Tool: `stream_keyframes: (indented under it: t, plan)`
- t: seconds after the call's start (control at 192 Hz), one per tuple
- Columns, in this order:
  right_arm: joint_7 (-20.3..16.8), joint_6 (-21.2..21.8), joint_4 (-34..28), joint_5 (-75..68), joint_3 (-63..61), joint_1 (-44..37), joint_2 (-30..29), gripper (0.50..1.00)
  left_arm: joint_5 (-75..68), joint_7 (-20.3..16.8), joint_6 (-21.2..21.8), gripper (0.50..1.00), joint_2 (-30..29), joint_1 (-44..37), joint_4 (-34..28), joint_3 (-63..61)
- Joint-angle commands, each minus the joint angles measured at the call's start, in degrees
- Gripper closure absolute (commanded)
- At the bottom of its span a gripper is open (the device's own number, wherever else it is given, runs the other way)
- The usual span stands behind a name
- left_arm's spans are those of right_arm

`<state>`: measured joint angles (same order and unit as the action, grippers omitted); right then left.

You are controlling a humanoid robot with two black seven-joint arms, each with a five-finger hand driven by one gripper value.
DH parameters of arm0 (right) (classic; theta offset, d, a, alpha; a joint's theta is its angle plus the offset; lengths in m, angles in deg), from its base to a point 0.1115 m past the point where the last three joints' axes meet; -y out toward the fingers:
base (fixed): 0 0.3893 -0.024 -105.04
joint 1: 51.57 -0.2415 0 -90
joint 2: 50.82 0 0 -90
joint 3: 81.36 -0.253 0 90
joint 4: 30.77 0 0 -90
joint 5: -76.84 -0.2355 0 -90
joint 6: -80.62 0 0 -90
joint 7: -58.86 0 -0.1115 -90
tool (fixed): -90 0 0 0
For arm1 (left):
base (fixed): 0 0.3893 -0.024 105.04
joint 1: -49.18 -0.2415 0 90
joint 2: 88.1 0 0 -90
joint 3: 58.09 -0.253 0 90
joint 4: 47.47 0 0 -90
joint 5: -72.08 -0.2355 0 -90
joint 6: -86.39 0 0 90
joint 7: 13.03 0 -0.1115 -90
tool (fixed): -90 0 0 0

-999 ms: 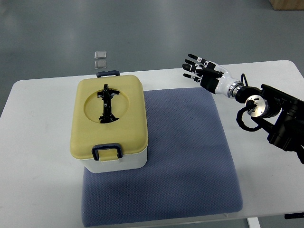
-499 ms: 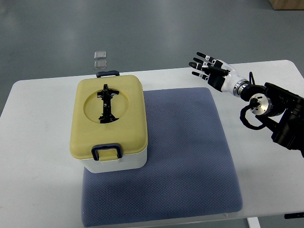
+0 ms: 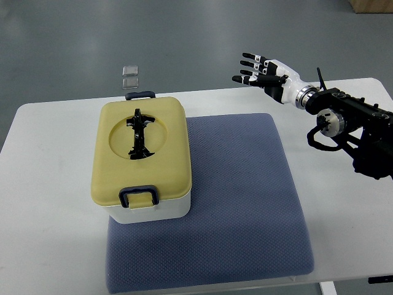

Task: Open white storage box with right hand
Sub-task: 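Move the right hand over the yellow lid toward its black handle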

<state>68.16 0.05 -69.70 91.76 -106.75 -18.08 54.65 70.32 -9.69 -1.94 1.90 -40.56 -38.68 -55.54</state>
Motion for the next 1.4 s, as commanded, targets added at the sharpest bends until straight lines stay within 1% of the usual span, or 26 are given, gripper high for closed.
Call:
stream_keyframes:
  t: [0.0, 0.203, 0.302, 0.375, 0.531, 0.661, 0.723, 0.801, 0.879, 0.957, 1.056, 1.28, 1.394]
  plan:
    - [2.6, -0.1, -2.5, 6.5, 3.4, -3.1, 2.7, 0.568, 0.0, 0.0, 0.0, 0.5, 0.0, 0.0, 0.0, 0.0]
    - [8.5, 0.0, -8.7, 19.0, 11.9, -11.3, 7.9, 0.568, 0.0, 0.0, 0.0, 0.5, 0.0, 0.0, 0.0, 0.0]
    - [12.0, 0.1, -11.3, 28.0, 15.3, -16.2, 9.7, 0.568, 0.0, 0.0, 0.0, 0.5, 0.0, 0.0, 0.0, 0.0]
    - [14.7, 0.2, -13.1, 34.8, 16.4, -19.3, 10.0, 0.568, 0.0, 0.0, 0.0, 0.5, 0.0, 0.0, 0.0, 0.0]
    - [18.9, 0.4, -17.4, 47.1, 19.2, -25.6, 9.7, 0.568, 0.0, 0.0, 0.0, 0.5, 0.0, 0.0, 0.0, 0.0]
    - [22.1, 0.9, -19.7, 51.4, 21.8, -29.6, 8.4, 0.568, 0.0, 0.0, 0.0, 0.5, 0.0, 0.1, 0.0, 0.0]
    - [22.3, 0.8, -20.2, 53.5, 24.1, -31.2, 6.9, 0.568, 0.0, 0.0, 0.0, 0.5, 0.0, 0.1, 0.0, 0.0]
    - [22.5, 0.2, -20.4, 58.6, 27.8, -34.7, 2.5, 0.568, 0.0, 0.0, 0.0, 0.5, 0.0, 0.1, 0.0, 0.0]
    - [23.0, -0.4, -20.4, 62.0, 30.5, -37.4, -0.3, 0.568, 0.0, 0.0, 0.0, 0.5, 0.0, 0.1, 0.0, 0.0]
    - [24.0, -1.3, -20.4, 63.4, 32.0, -39.9, -1.9, 0.568, 0.0, 0.0, 0.0, 0.5, 0.0, 0.2, 0.0, 0.0]
    - [24.4, -1.3, -20.4, 64.5, 34.2, -42.8, -5.0, 0.568, 0.0, 0.0, 0.0, 0.5, 0.0, 0.2, 0.0, 0.0]
    - [24.4, -1.3, -19.8, 67.2, 40.6, -45.6, -12.4, 0.568, 0.0, 0.0, 0.0, 0.5, 0.0, 0.3, 0.0, 0.0]
    - [24.2, -1.3, -18.2, 67.4, 41.9, -46.2, -13.6, 0.568, 0.0, 0.0, 0.0, 0.5, 0.0, 0.3, 0.0, 0.0]
